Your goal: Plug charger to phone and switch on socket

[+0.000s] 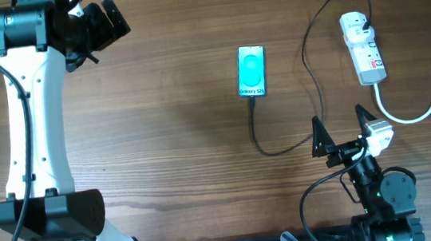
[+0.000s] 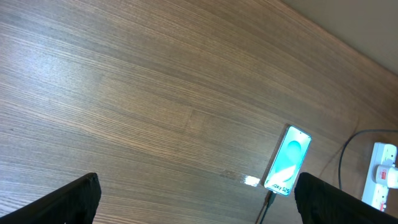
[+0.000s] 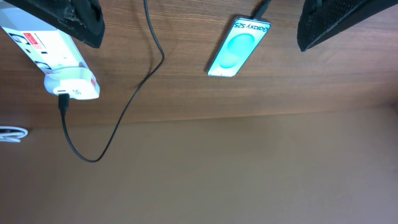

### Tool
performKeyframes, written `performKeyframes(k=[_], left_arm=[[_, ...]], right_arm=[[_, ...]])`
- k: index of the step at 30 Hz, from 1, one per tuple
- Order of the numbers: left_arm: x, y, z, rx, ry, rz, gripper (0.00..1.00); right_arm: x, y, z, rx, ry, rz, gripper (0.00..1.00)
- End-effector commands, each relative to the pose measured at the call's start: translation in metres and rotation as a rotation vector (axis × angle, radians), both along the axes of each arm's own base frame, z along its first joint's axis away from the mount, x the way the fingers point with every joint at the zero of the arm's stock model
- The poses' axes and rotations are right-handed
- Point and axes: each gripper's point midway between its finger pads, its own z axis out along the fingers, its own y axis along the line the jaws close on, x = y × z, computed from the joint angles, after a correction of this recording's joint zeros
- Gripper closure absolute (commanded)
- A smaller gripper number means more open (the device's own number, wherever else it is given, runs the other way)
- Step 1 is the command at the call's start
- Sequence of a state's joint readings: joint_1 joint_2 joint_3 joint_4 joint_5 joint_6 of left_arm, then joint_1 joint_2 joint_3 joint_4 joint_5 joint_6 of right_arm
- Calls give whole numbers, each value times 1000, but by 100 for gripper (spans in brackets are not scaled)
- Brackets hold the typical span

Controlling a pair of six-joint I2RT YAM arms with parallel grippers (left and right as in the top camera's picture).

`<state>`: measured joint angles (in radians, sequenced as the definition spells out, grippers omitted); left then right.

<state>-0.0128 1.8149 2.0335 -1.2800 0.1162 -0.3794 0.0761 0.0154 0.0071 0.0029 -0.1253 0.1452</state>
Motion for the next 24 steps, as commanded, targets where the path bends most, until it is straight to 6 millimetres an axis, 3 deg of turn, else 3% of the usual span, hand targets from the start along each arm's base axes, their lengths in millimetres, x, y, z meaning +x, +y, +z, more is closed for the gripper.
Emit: performKeyframes(k=[1,16,20,22,24], left_arm=[[0,3,-4,13,8,0,0],[-2,4,-9,17,30,4,0],[-42,17,-16,135,156,37,0],[-58,15,-10,188,101,32,0],[-82,13,-20,177,27,28,0]], right_arm=[[0,-2,2,15,-10,-15,0],[0,-2,2,15,-10,-16,0],[0,-2,2,15,-10,-15,0],[0,-2,2,16,-10,-16,0],[0,-2,2,16,-10,-16,0]])
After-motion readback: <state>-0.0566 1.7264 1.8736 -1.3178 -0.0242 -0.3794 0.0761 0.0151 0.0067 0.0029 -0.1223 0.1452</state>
